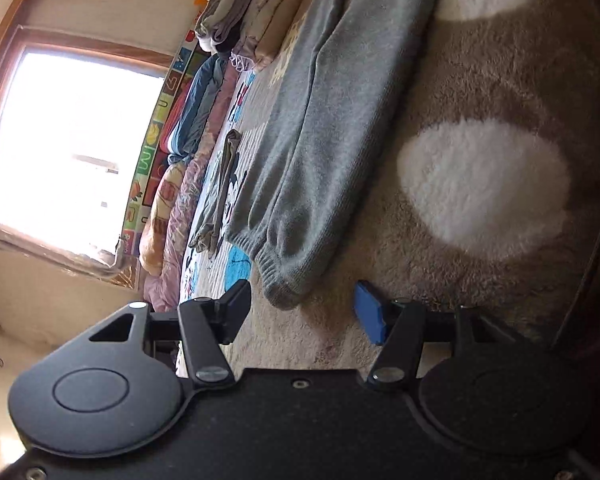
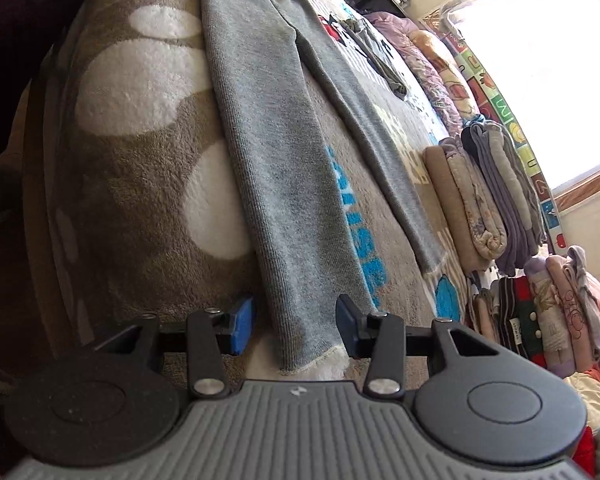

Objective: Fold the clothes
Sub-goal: 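Grasp one leg cuff with the right gripper while the left gripper grasps the other cuff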

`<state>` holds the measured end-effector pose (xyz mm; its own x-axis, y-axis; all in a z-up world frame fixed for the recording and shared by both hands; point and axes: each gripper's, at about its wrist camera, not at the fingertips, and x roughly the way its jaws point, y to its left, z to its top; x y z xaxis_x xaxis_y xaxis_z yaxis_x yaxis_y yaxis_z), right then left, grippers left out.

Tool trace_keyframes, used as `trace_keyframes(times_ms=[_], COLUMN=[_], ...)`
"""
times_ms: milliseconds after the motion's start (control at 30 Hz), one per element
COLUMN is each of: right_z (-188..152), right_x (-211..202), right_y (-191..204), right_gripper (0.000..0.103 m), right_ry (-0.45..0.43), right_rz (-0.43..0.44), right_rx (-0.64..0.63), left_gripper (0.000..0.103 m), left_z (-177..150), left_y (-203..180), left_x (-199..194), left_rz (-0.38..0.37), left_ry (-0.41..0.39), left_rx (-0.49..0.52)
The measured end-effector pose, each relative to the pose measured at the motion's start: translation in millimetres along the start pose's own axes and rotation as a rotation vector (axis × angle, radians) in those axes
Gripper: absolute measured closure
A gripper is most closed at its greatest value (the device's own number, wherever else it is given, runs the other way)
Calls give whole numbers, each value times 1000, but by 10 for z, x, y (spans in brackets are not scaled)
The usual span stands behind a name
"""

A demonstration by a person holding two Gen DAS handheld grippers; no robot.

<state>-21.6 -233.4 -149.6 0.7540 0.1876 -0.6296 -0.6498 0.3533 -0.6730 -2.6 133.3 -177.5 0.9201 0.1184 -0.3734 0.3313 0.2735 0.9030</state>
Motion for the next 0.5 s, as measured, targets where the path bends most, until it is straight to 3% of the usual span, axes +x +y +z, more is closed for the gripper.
trace_keyframes(times_ms=[167, 233, 333, 400, 500], right_z=[-1, -2, -1, -6, -11], right_x=[17, 21, -2, -16, -23], right_y=[9, -35, -114, -219, -398], right_gripper=[62, 79, 89, 93, 94], right_ry=[-6, -9, -21, -29, -39], right_rz=[-8, 22, 42, 46, 58], right_rx=[-4, 27, 84, 137, 216], left_gripper=[49, 49, 50, 64, 77], left_z=[24, 23, 25, 31, 52], left_y=[1, 11, 47, 67, 90], left_x=[68, 66, 59, 72, 89], left_rz=[23, 37, 54, 49, 38], left_ry=[-40, -51, -57, -54, -49], left_rx=[53, 62, 49, 38, 27])
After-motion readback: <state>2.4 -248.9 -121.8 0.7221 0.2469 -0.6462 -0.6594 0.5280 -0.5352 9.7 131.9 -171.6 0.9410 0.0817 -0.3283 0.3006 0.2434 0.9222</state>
